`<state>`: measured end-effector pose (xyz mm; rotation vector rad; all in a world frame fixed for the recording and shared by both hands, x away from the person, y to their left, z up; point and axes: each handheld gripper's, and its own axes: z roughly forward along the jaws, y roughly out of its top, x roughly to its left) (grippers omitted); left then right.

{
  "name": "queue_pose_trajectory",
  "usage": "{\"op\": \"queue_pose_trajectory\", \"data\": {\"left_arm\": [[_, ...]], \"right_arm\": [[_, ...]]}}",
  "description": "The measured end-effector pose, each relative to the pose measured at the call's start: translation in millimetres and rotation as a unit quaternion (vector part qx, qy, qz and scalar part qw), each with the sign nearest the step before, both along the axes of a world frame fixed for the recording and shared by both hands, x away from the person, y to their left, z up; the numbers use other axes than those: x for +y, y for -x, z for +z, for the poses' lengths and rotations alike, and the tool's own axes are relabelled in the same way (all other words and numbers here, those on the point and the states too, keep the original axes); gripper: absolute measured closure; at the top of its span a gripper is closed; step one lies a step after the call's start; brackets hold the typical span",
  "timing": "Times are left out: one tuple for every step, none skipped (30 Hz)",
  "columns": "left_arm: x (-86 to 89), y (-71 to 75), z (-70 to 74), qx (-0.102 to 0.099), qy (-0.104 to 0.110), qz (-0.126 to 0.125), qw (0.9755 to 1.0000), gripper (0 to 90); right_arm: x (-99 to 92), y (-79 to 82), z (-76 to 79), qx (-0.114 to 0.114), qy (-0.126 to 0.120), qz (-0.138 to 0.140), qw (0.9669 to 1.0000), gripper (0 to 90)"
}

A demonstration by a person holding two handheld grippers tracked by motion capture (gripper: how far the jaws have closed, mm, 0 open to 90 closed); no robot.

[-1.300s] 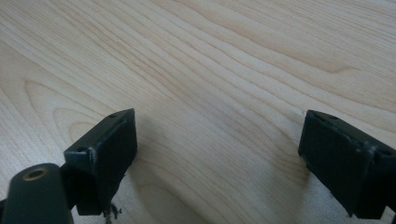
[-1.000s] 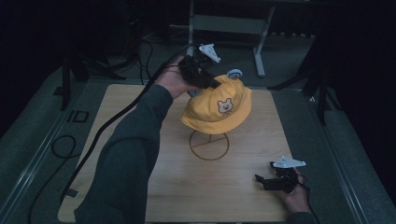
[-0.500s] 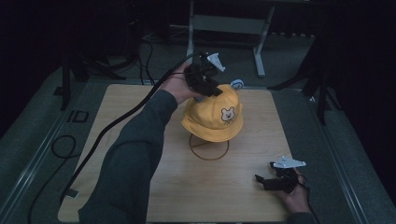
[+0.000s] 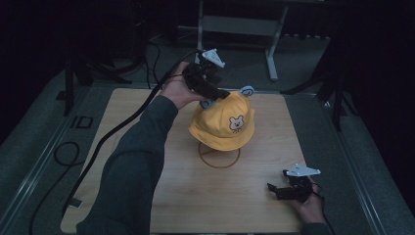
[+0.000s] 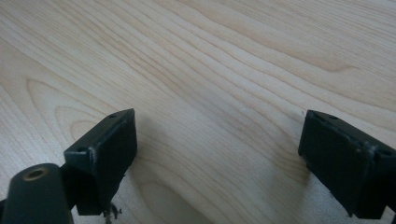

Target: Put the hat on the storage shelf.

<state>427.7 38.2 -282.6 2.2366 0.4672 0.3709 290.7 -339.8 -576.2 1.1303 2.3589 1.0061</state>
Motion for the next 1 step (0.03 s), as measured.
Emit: {"op": "queue_pose_trajectory", "data": {"left_arm": [[0.0, 0.0, 0.0, 0.000, 0.000, 0.000, 1.0000, 37.6]], "right_arm": [[0.0, 0.0, 0.0, 0.000, 0.000, 0.000, 1.0000, 11.4]]}}
